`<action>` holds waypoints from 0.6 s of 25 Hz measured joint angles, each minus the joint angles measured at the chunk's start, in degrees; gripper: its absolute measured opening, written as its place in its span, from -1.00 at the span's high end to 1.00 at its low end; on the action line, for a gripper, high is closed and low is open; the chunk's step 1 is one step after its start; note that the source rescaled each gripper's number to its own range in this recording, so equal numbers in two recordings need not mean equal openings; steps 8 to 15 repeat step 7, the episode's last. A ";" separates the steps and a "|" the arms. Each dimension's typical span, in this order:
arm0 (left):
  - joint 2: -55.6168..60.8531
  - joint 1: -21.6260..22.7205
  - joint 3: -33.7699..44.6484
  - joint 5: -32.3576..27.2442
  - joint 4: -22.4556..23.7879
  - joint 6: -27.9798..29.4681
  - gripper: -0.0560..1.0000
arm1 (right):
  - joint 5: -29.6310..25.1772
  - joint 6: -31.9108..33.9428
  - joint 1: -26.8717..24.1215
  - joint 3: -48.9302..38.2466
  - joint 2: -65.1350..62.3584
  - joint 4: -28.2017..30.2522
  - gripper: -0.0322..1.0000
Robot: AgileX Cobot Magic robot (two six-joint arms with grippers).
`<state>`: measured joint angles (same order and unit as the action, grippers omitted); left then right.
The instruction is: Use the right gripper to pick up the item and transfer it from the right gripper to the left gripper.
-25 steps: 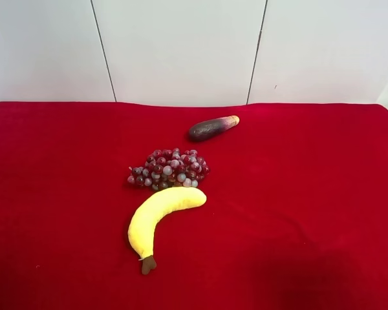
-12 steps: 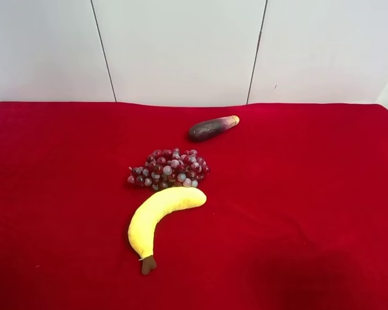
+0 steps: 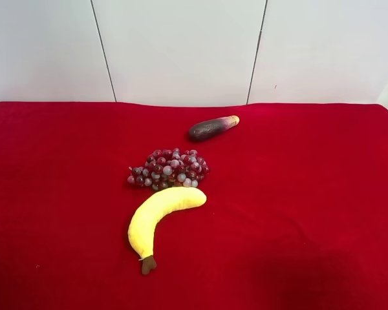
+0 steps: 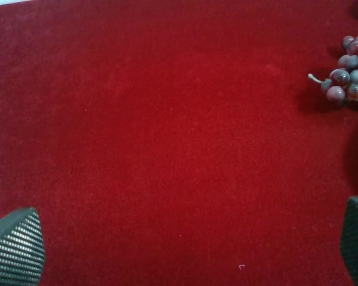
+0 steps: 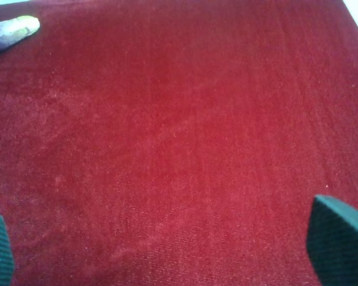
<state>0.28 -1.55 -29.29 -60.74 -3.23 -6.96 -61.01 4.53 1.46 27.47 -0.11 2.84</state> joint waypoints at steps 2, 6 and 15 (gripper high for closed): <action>0.00 0.00 0.00 0.00 0.00 0.00 -1.00 | 0.00 0.00 0.00 0.00 0.00 0.00 -0.93; 0.00 0.00 0.00 0.00 0.00 0.00 -1.00 | 0.00 0.00 0.00 0.00 0.00 0.00 -0.93; 0.00 0.00 0.00 0.00 0.00 0.00 -1.00 | 0.00 0.00 0.00 0.00 0.00 0.00 -0.93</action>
